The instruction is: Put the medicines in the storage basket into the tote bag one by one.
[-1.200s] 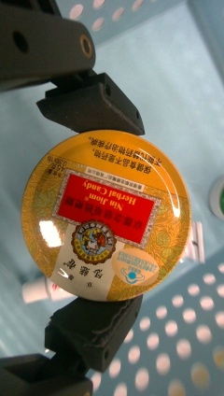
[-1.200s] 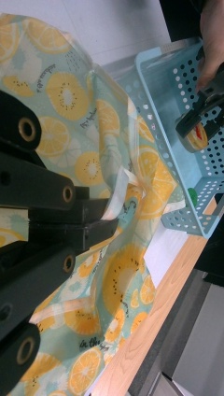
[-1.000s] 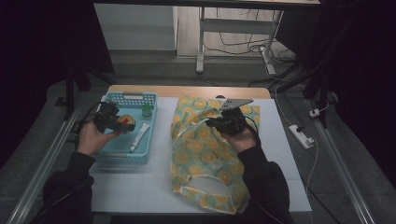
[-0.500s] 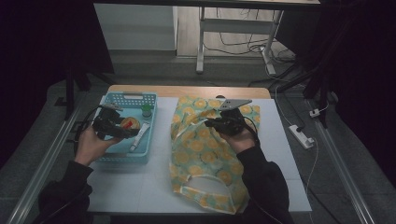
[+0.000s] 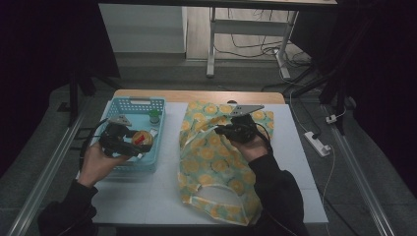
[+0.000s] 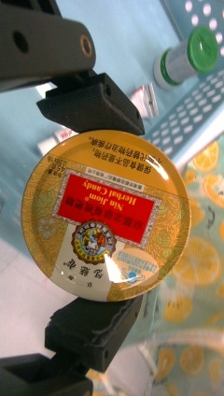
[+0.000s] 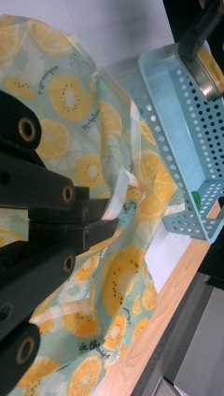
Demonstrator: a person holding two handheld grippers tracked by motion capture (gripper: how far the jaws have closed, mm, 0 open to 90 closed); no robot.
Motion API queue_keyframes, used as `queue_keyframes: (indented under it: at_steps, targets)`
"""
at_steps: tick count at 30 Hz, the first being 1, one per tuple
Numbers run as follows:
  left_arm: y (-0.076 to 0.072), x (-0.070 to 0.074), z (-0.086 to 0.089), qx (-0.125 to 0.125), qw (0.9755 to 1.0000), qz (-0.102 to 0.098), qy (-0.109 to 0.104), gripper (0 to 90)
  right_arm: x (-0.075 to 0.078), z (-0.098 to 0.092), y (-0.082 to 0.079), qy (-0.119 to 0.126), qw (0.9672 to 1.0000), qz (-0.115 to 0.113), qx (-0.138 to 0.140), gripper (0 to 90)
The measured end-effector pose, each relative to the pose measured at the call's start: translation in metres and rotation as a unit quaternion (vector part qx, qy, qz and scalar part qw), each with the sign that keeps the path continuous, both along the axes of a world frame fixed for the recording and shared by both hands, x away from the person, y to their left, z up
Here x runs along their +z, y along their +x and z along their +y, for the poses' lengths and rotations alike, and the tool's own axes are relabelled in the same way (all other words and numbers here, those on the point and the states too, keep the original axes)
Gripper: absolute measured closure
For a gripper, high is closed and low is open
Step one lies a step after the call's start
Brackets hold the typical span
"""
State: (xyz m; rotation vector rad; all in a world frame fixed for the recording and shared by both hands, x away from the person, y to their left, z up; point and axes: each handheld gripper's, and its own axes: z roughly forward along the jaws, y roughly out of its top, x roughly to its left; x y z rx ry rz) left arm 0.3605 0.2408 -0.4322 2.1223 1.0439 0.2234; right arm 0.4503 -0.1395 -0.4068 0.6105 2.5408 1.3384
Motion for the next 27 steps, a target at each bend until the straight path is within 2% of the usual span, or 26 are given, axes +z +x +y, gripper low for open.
queue_keyframes:
  at_steps: [12,20,27]
  targets:
    - [-0.021,0.001,-0.027,-0.049,0.9986,-0.009,-0.017,19.9,-0.003,0.001,0.001,-0.001,1.0000,0.002,0.001,90.0]
    - [-0.028,0.002,-0.049,-0.086,0.9958,-0.008,-0.031,19.9,-0.005,0.002,0.002,-0.005,1.0000,0.004,0.001,90.0]
    - [-0.029,0.000,-0.070,-0.111,0.9934,-0.007,-0.029,19.9,-0.007,0.002,0.003,-0.006,1.0000,0.006,0.000,90.0]
